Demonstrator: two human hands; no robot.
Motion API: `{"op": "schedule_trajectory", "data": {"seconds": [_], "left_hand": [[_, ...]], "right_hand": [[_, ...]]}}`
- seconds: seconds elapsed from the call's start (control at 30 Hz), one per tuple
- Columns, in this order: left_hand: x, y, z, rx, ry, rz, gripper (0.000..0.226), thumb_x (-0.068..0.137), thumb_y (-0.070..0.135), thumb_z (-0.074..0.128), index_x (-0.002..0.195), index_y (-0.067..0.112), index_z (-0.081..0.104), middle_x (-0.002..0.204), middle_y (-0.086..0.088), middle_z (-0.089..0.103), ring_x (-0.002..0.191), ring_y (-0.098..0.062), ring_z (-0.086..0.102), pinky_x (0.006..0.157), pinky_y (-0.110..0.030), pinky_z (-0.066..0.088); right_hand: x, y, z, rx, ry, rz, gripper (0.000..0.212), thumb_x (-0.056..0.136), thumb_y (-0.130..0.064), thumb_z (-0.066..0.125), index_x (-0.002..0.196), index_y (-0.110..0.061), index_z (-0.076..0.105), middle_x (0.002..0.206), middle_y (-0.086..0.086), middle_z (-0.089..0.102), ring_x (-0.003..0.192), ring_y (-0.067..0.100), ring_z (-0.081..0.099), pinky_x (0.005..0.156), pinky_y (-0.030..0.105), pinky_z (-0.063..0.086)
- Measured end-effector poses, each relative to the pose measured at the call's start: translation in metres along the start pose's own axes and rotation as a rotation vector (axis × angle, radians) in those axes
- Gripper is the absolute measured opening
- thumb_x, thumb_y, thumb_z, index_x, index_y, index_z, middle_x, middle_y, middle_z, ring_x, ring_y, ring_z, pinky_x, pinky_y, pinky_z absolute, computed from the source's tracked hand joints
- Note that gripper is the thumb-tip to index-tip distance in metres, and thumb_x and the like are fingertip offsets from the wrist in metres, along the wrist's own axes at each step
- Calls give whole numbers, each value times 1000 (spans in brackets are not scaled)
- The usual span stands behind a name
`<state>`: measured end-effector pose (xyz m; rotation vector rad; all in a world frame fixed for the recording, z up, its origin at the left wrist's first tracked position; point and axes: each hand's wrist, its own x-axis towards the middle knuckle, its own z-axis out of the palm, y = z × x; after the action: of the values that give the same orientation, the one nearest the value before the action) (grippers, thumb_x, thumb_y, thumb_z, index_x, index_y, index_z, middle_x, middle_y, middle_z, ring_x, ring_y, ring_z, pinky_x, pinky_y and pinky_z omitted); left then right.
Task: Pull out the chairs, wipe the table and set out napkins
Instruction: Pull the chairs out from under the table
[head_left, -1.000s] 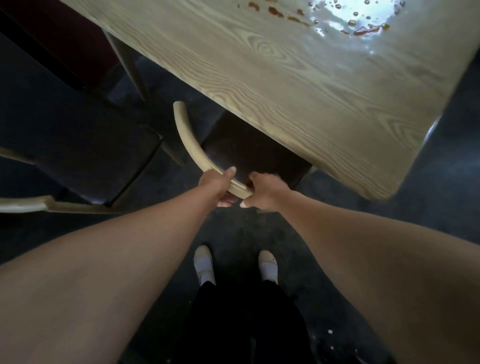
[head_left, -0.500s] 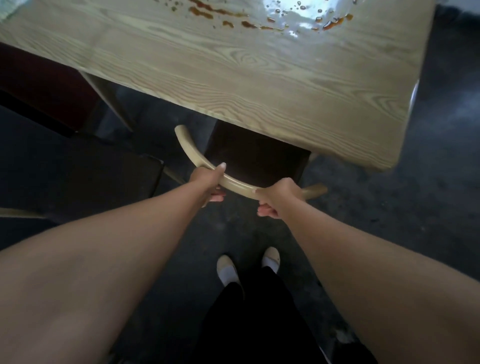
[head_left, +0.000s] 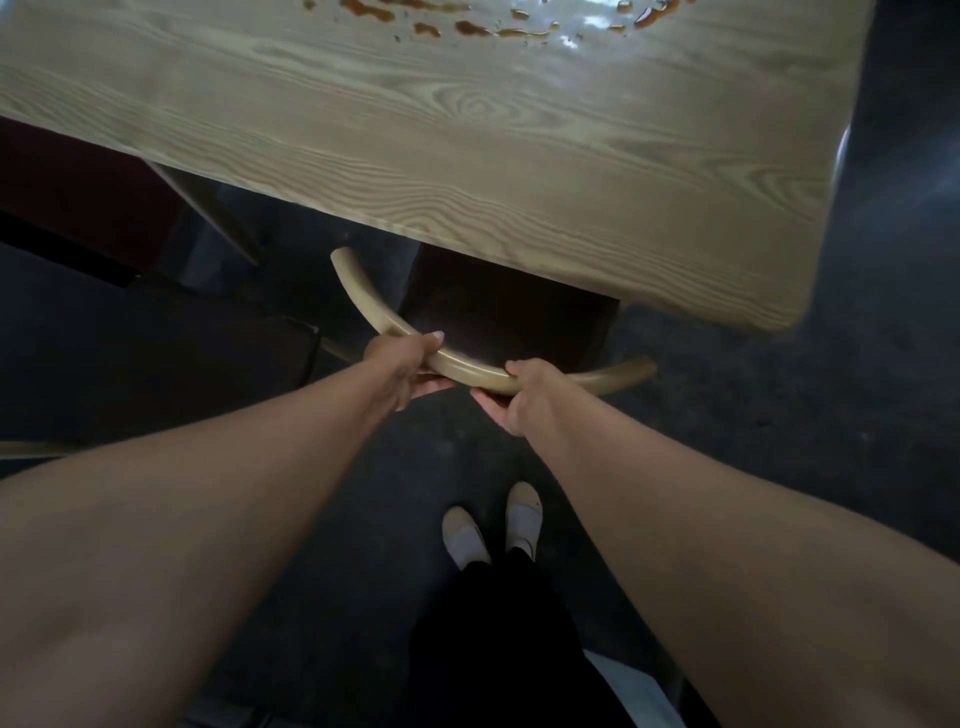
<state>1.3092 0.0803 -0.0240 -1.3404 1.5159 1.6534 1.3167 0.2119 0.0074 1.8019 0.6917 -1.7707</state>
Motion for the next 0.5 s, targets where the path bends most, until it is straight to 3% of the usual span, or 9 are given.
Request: {"op": "schedule_trajectory", "data": {"seconds": [0.13,0.3,0.4,0.5], "left_hand": [[4,17,15,-41,-12,65,17,90,12,65,94,0,53,100,-21,67,85,-32,71,66,-45,62],[9,32,37,-28,-32,97,28,88,18,68,103,0,53,103,-20,67,81,-29,72,67,-44,62],[11,27,35,-9,-36,112,41,88,23,68,117,-1,51,106,-20,67,84,-29,73,73,-43,62],[12,26,36,-1,-40,135,45,89,24,67,120,-2,49,107,-20,66,85,-29,73,72,-42,62]], "right_hand": [[-1,-15,9,-58,-44,-111,36,94,-9,60,128,-2,49,128,20,55,116,35,59,93,42,54],[2,-46,17,-90,-80,-147,40,100,-11,49,139,-6,41,144,14,42,132,36,45,105,37,45],[2,-54,14,-128,-14,-101,39,93,-10,62,129,-7,49,135,17,50,120,39,55,91,40,56],[0,-53,13,-184,-23,-141,37,92,-12,64,127,-8,51,132,18,52,115,39,59,79,39,60]]}}
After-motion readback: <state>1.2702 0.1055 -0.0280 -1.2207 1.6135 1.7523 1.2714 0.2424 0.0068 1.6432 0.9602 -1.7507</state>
